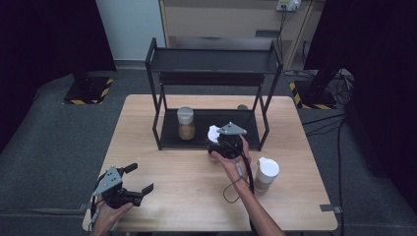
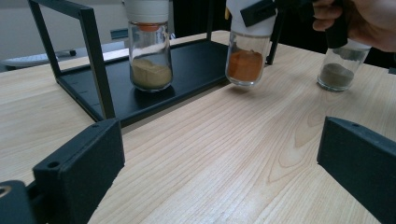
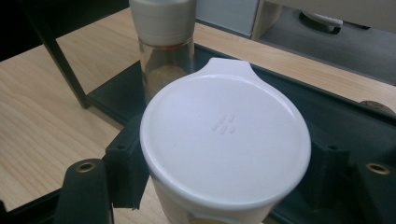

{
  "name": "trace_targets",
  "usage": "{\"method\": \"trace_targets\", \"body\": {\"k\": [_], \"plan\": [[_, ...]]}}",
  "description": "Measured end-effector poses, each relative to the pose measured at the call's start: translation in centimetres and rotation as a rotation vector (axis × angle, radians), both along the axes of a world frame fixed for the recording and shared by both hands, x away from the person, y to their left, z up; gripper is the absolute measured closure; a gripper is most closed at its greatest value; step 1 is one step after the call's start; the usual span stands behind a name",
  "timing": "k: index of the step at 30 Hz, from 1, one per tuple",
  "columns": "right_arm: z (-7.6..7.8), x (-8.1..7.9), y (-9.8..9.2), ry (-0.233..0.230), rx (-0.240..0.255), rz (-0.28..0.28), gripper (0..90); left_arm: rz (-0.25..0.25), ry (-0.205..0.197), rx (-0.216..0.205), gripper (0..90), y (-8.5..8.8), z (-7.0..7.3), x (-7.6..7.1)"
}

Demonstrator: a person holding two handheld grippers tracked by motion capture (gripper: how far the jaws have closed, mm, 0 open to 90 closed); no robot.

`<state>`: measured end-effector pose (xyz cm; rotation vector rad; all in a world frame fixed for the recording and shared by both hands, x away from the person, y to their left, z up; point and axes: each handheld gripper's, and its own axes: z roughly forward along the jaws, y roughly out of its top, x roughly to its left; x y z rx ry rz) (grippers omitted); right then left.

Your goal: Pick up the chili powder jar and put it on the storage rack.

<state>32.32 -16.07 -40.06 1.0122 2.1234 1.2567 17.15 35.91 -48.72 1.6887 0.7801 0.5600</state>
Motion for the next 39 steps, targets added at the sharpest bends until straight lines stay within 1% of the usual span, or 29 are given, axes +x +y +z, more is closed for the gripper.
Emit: {"method": "trace_targets", "body": {"k": [8, 13, 17, 20, 22, 25, 29, 33, 34, 39], "plan": [[1.1, 1.3, 0.5, 0.005, -0.001, -0.013, 31.2, -0.001, 0.000, -0.002, 0.0, 0.0, 0.0, 0.0], [1.6, 2.1, 0.9, -0.008, 0.000, -0.030, 31.2, -0.001, 0.000, -0.003, 0.0, 0.0, 0.0, 0.0], [2.0, 3.0, 0.9, -0.002, 0.011, -0.038, 31.2, -0.002, 0.000, -0.003, 0.0, 0.1, 0.0, 0.0], [2.2, 3.7, 1.2, -0.010, 0.006, -0.048, 31.2, -0.001, -0.001, -0.003, 0.0, 0.0, 0.0, 0.0], [2.3, 4.0, 1.5, -0.011, 0.006, -0.055, 31.2, -0.001, -0.003, -0.005, 0.0, 0.1, -0.1, 0.0], [2.2, 4.4, 2.2, -0.025, -0.012, -0.063, 31.2, -0.001, -0.003, -0.007, 0.0, 0.1, -0.1, 0.0], [2.0, 5.3, 2.7, -0.011, -0.011, -0.075, 31.2, -0.002, -0.004, -0.009, 0.0, 0.1, -0.1, 0.0], [1.7, 6.0, 3.2, -0.007, -0.008, -0.088, 31.2, -0.002, -0.005, -0.010, 0.0, 0.1, -0.1, 0.0], [1.6, 6.2, 3.3, -0.011, -0.013, -0.088, 31.2, -0.001, -0.004, -0.009, 0.0, 0.1, -0.1, 0.0], [1.5, 6.9, 3.7, 0.001, -0.028, -0.107, 31.2, -0.003, -0.005, -0.010, 0.0, 0.2, -0.2, 0.0]]}}
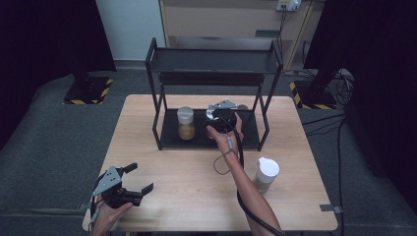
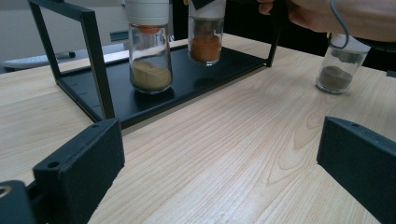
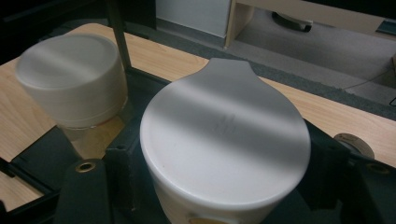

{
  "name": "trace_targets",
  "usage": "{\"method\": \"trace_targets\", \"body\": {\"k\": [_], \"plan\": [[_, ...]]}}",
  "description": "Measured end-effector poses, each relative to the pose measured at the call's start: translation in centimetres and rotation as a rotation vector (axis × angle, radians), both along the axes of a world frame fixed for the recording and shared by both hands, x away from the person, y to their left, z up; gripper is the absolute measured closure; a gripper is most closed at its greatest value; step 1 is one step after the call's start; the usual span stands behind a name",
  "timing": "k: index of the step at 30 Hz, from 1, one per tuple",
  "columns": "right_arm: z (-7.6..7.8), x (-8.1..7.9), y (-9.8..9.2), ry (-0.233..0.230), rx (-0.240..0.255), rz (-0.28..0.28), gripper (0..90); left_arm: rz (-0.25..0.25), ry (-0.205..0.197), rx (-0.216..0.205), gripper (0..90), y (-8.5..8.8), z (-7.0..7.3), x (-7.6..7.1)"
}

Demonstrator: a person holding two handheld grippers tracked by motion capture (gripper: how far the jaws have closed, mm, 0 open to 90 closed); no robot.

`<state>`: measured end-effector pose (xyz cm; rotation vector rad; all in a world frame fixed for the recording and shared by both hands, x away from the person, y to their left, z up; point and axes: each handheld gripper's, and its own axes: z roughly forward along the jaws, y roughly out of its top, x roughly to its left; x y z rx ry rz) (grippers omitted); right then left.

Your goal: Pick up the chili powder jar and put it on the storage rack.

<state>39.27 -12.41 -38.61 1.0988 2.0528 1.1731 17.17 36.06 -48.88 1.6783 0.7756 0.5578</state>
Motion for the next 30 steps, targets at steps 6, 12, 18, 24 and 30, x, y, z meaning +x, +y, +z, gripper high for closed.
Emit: {"method": "trace_targets", "body": {"k": [6, 12, 18, 24, 30], "plan": [[-0.7, 0.6, 0.0, 0.015, 0.005, -0.015, 31.2, 0.001, -0.001, 0.000, 0.0, 0.0, 0.0, 0.0], [-1.1, 0.9, 0.0, 0.022, -0.001, -0.016, 31.2, -0.001, -0.002, 0.004, 0.0, 0.0, 0.0, 0.0], [-1.4, 1.0, 0.1, 0.025, -0.003, -0.013, 31.2, -0.001, -0.001, 0.006, 0.0, -0.1, 0.0, 0.0], [-1.7, 1.1, -0.1, 0.035, 0.014, -0.015, 31.2, -0.004, -0.001, 0.006, 0.0, -0.1, 0.0, 0.0], [-1.9, 0.9, 0.0, 0.023, 0.009, -0.009, 30.9, -0.007, 0.000, 0.007, 0.0, -0.1, 0.0, 0.1]]}}
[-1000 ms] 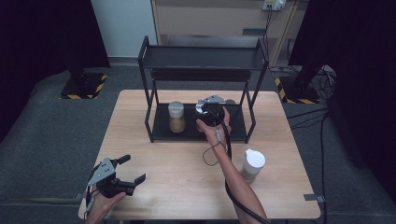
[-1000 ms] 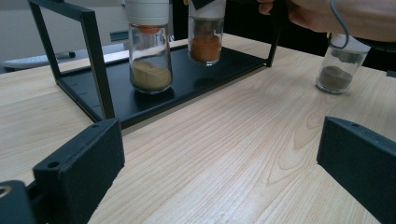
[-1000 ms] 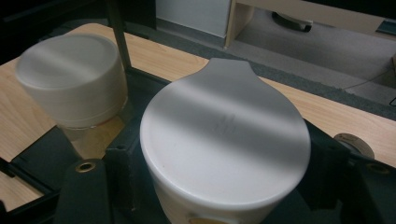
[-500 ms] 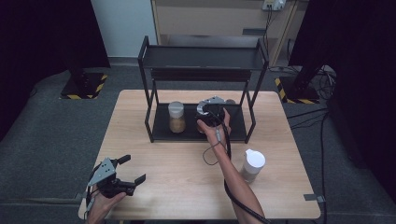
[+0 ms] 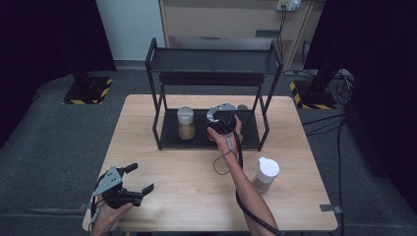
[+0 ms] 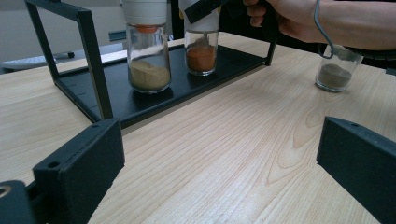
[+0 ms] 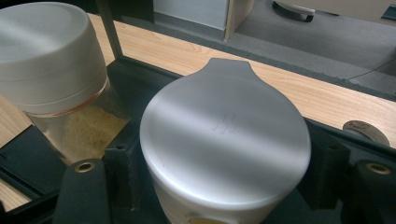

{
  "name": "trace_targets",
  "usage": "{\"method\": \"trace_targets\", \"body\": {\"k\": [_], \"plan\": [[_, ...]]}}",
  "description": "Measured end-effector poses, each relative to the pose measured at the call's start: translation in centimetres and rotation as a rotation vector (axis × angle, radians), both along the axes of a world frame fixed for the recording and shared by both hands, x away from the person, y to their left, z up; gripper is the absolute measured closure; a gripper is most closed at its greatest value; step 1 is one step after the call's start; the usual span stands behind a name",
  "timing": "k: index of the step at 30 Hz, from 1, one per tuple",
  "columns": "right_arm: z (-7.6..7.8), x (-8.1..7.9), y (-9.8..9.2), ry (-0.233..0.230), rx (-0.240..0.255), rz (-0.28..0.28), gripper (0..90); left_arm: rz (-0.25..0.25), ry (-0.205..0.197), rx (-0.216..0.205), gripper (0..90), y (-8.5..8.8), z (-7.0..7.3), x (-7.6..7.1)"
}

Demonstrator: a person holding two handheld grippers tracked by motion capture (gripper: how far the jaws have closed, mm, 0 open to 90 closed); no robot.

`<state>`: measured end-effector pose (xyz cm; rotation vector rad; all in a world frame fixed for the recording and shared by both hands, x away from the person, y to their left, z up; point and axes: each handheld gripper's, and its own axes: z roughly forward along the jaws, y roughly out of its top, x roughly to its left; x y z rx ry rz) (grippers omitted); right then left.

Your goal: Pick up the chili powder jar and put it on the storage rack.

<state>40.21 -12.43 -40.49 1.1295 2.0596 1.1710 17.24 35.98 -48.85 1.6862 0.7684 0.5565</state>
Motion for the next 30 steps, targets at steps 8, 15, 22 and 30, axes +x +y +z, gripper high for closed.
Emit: {"method": "trace_targets", "body": {"k": [8, 15, 22, 30], "plan": [[0.3, 0.0, -0.5, -0.009, 0.031, -0.003, 13.3, -0.006, 0.002, 0.002, 0.0, -0.1, 0.0, 0.1], [2.0, -0.6, -0.7, -0.036, 0.033, 0.007, 8.2, -0.006, 0.003, 0.004, 0.1, -0.1, 0.0, 0.1], [4.5, -1.5, -1.8, -0.046, 0.061, 0.043, 6.8, -0.005, 0.004, 0.002, 0.0, -0.1, 0.0, 0.1], [7.7, -3.0, -3.7, -0.081, 0.057, 0.117, 6.2, -0.007, 0.007, 0.004, 0.1, -0.1, 0.0, 0.1]]}}
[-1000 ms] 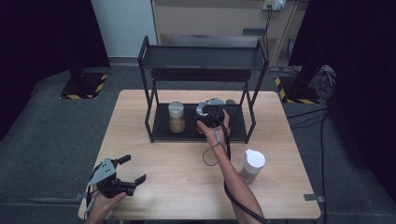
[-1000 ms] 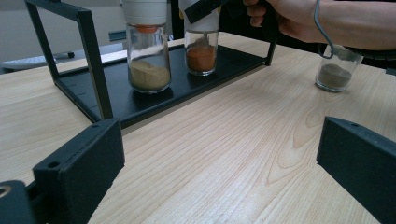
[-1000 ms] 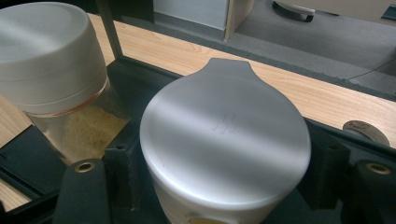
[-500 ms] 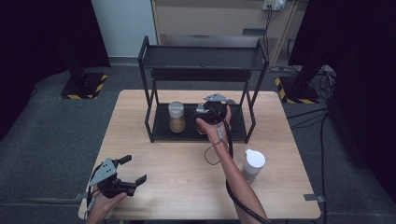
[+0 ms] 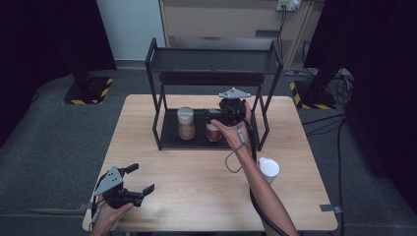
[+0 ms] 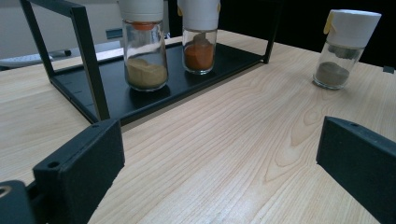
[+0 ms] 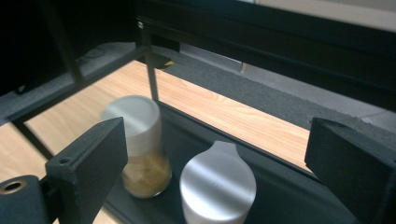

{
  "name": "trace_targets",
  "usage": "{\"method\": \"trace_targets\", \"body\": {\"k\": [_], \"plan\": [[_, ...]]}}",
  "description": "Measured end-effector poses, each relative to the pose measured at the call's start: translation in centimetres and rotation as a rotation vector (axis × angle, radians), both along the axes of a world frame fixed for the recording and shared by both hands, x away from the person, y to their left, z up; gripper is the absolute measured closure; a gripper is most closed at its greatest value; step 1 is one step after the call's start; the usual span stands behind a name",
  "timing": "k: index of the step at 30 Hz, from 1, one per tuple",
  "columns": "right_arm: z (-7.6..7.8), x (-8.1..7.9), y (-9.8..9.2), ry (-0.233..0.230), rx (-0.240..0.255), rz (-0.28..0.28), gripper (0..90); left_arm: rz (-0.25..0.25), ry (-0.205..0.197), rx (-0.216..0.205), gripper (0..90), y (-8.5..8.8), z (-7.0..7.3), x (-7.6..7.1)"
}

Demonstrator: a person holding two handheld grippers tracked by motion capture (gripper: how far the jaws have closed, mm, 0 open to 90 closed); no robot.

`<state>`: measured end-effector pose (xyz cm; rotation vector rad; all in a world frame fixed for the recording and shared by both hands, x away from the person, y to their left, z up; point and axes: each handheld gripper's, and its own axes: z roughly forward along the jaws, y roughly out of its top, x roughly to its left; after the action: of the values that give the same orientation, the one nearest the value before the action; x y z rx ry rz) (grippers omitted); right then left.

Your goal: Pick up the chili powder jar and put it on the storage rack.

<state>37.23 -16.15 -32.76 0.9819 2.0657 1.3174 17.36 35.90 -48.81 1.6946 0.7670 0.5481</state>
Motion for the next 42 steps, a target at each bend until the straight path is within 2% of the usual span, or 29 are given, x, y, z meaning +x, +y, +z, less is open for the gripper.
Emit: {"method": "trace_targets", "body": {"k": [6, 12, 20, 33, 42], "plan": [[1.4, -0.9, -1.8, 0.004, 0.011, 0.041, 6.3, 0.002, 0.002, 0.000, 0.0, 0.0, 0.0, 0.0], [2.4, -2.5, -4.2, -0.018, 0.007, 0.064, 6.3, 0.004, 0.003, 0.000, 0.0, 0.0, 0.0, 0.0], [2.8, -5.3, -7.2, -0.048, 0.001, 0.075, 5.8, 0.006, 0.004, -0.001, 0.0, 0.0, 0.0, 0.0], [1.8, -9.1, -11.4, -0.075, 0.024, 0.069, 2.5, 0.005, 0.005, -0.003, 0.0, 0.0, 0.0, 0.0], [-0.3, -11.4, -14.7, -0.090, 0.068, 0.046, 1.9, 0.007, 0.007, -0.007, 0.0, 0.1, 0.0, 0.0]]}}
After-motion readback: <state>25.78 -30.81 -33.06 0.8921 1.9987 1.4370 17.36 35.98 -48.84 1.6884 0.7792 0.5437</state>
